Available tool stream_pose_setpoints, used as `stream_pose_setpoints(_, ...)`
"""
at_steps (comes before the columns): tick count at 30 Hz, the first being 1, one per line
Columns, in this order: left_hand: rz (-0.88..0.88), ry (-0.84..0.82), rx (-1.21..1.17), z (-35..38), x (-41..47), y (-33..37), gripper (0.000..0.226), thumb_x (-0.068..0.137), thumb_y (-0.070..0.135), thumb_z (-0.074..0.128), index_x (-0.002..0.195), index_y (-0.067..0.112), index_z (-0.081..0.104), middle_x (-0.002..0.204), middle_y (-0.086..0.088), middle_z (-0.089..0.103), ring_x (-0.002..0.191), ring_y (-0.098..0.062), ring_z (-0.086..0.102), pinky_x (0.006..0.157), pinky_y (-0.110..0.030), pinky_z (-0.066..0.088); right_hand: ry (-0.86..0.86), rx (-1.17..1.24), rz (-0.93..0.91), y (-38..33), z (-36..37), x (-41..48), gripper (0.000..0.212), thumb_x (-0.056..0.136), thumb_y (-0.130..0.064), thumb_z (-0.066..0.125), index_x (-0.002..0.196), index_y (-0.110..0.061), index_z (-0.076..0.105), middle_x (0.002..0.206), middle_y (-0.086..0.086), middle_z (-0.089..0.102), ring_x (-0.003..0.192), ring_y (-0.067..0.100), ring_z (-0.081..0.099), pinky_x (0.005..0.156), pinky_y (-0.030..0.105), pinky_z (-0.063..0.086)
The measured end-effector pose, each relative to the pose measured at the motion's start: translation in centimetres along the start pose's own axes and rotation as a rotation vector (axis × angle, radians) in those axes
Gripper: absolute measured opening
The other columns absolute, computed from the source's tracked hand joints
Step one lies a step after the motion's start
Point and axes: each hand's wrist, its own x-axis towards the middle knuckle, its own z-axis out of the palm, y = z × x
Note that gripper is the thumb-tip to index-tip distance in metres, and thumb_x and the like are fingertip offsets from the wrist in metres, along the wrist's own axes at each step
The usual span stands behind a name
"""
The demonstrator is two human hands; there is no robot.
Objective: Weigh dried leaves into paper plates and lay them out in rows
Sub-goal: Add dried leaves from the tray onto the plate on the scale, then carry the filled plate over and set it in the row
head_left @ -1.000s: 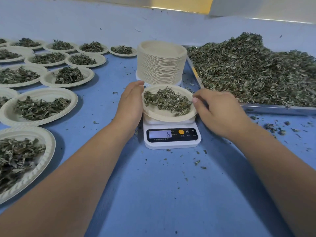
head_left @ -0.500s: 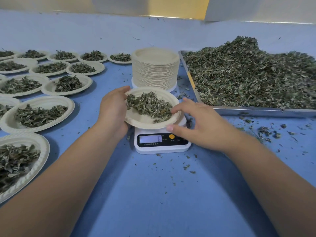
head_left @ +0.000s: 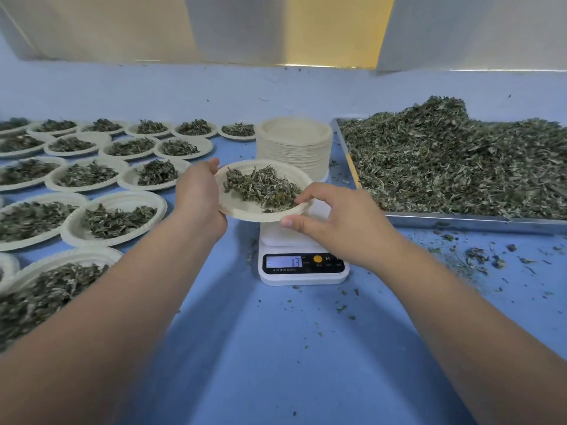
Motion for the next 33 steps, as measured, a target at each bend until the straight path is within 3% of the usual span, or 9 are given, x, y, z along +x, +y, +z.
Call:
stream_pose_setpoints(3,0.033,0.037,0.018,-1.2,1.0,1.9,0.027,0.098,0.02,0.051,0.12,0.023,0.066,0.126,-0.009,0.065,0.108,-0.028,0.064,0.098,-0.042,0.054,0.039,0.019,0.002,-1.9,1.0,1.6,0.051,0.072,-0.081,0.061,0.102,-0.041,0.065,0.062,-0.023,0.056,0.067,-0.005,0.052,0.055,0.022,0.033)
stream_pose_setpoints(4,0.033,0.052,0.014,-1.6,1.4,2.6,0.026,0.097,0.021,0.051,0.119,0.023,0.065,0.128,-0.008,0.064,0.111,-0.028,0.064,0.101,-0.046,0.053,0.035,0.025,0.002,-2.6,1.5,2.3,0.047,0.073,-0.079,0.063,0.101,-0.041,0.065,0.07,-0.025,0.055,0.073,-0.003,0.051,0.058,0.02,0.034)
stream_pose_setpoints(7,0.045,0.107,-0.015,-3.0,3.2,4.0,0.02,0.095,0.02,0.05,0.108,0.02,0.064,0.113,-0.004,0.063,0.091,-0.021,0.06,0.087,-0.037,0.056,0.017,0.048,0.002,-4.6,3.2,4.8,0.042,0.076,-0.075,0.067,0.1,-0.04,0.063,0.084,-0.024,0.052,0.086,0.006,0.05,0.065,0.022,0.041)
stream_pose_setpoints(12,0.06,0.135,-0.066,-5.5,6.1,5.5,0.017,0.098,0.011,0.043,0.096,0.014,0.06,0.079,-0.005,0.063,0.059,-0.017,0.066,0.062,-0.03,0.061,0.03,0.04,0.031,-7.1,6.9,9.3,0.046,0.075,-0.074,0.068,0.1,-0.036,0.065,0.081,-0.015,0.059,0.081,0.011,0.059,0.069,0.031,0.049)
stream_pose_setpoints(16,0.032,0.099,-0.094,-7.3,9.1,6.6,0.018,0.099,0.01,0.042,0.092,0.011,0.059,0.084,-0.011,0.068,0.079,-0.026,0.07,0.087,-0.038,0.062,0.044,0.003,0.058,-8.2,10.4,13.3,0.048,0.078,-0.072,0.068,0.103,-0.031,0.066,0.077,-0.011,0.059,0.069,0.013,0.059,0.068,0.032,0.051)
stream_pose_setpoints(20,0.007,0.062,-0.051,-8.0,12.2,6.9,0.023,0.104,0.013,0.04,0.084,0.014,0.05,0.102,-0.011,0.064,0.095,-0.026,0.068,0.099,-0.036,0.057,0.08,-0.083,0.1,-8.5,13.6,17.0,0.048,0.082,-0.068,0.067,0.106,-0.027,0.065,0.071,-0.011,0.053,0.08,0.02,0.058,0.065,0.033,0.045)
stream_pose_setpoints(24,-0.013,0.039,0.039,-7.4,14.9,7.1,0.023,0.104,0.014,0.043,0.081,0.017,0.046,0.084,-0.002,0.052,0.088,-0.023,0.058,0.086,-0.03,0.05,0.078,-0.108,0.197,-7.7,15.9,20.5,0.045,0.084,-0.065,0.065,0.102,-0.025,0.063,0.087,-0.002,0.065,0.093,0.027,0.064,0.066,0.033,0.044)
stream_pose_setpoints(28,-0.048,0.019,0.06,-6.5,17.0,7.3,0.014,0.102,0.013,0.04,0.101,0.016,0.054,0.084,-0.001,0.053,0.086,-0.02,0.064,0.095,-0.031,0.053,0.094,-0.097,0.262,-6.8,17.7,23.7,0.045,0.086,-0.065,0.063,0.099,-0.022,0.06,0.094,0.002,0.067,0.098,0.03,0.063,0.068,0.033,0.041)
stream_pose_setpoints(33,-0.088,-0.023,0.028,-5.8,19.2,7.4,0.017,0.102,0.012,0.039,0.101,0.012,0.056,0.08,0.0,0.054,0.081,-0.017,0.064,0.094,-0.031,0.054,0.1,-0.094,0.357,-5.3,19.7,27.6,0.044,0.088,-0.062,0.063,0.098,-0.019,0.057,0.108,0.009,0.068,0.108,0.034,0.06,0.079,0.036,0.048)
